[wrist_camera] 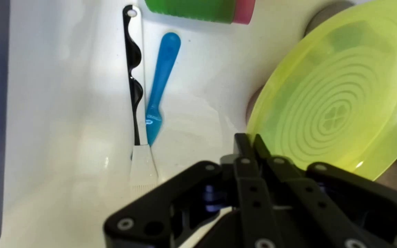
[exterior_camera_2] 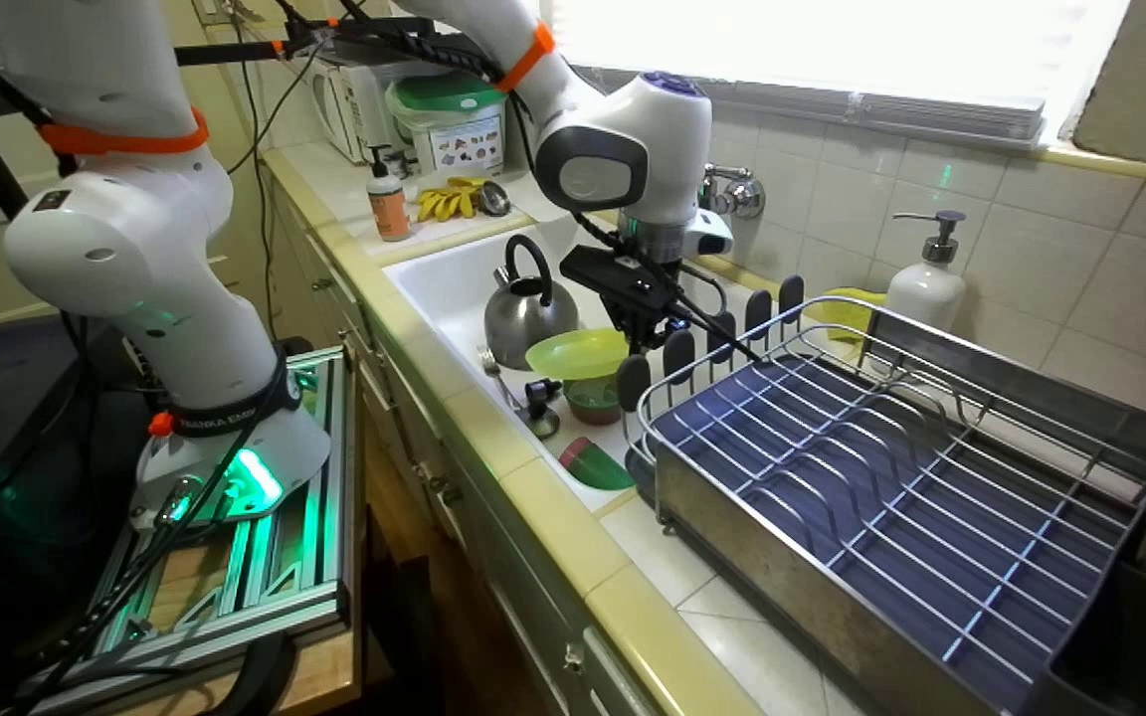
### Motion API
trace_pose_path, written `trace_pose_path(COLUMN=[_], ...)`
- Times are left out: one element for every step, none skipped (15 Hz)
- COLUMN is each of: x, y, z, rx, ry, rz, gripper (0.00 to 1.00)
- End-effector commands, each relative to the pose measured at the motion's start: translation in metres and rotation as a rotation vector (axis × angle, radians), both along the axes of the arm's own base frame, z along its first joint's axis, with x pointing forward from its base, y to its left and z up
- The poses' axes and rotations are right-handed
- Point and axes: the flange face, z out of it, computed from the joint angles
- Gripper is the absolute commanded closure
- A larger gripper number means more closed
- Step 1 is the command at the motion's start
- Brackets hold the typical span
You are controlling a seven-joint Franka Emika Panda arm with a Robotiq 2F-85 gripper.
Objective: Put the yellow plate in the sink
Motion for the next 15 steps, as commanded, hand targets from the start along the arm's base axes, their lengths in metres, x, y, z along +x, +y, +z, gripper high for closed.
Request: trace_pose_path(x=[0.001, 0.002, 0.003, 0.004, 0.005, 0.006, 0.006, 0.006, 0.007, 0.008, 0.008, 0.009, 0.011, 0.012, 0.013], y=[-0.002, 0.000, 0.001, 0.003, 0.004, 0.005, 0.005, 0.006, 0.006, 0.006, 0.005, 0.004, 0.004, 0.004, 0.005], z=[-0.021, -0.026, -0.030, -0.034, -0.037, -0.040, -0.043, -0.045, -0.046, -0.046, -0.047, -0.044, -0.040, -0.035, -0.028], rx=[0.043, 0.046, 0.046, 0.050, 0.048, 0.047, 0.044, 0.045, 0.043, 0.041, 0.034, 0.021, 0.011, 0.003, -0.009], ry=[0.015, 0.020, 0.023, 0.029, 0.034, 0.041, 0.047, 0.050, 0.049, 0.049, 0.048, 0.036, 0.022, 0.007, -0.005], rz=[-0.004, -0.013, -0.026, -0.040, -0.045, -0.052, -0.061, -0.071, -0.078, -0.086, -0.093, -0.108, -0.126, -0.145, -0.169], gripper=[0.99, 0.99, 0.99, 0.99, 0.99, 0.99, 0.99, 0.99, 0.99, 0.99, 0.99, 0.99, 0.99, 0.99, 0.99])
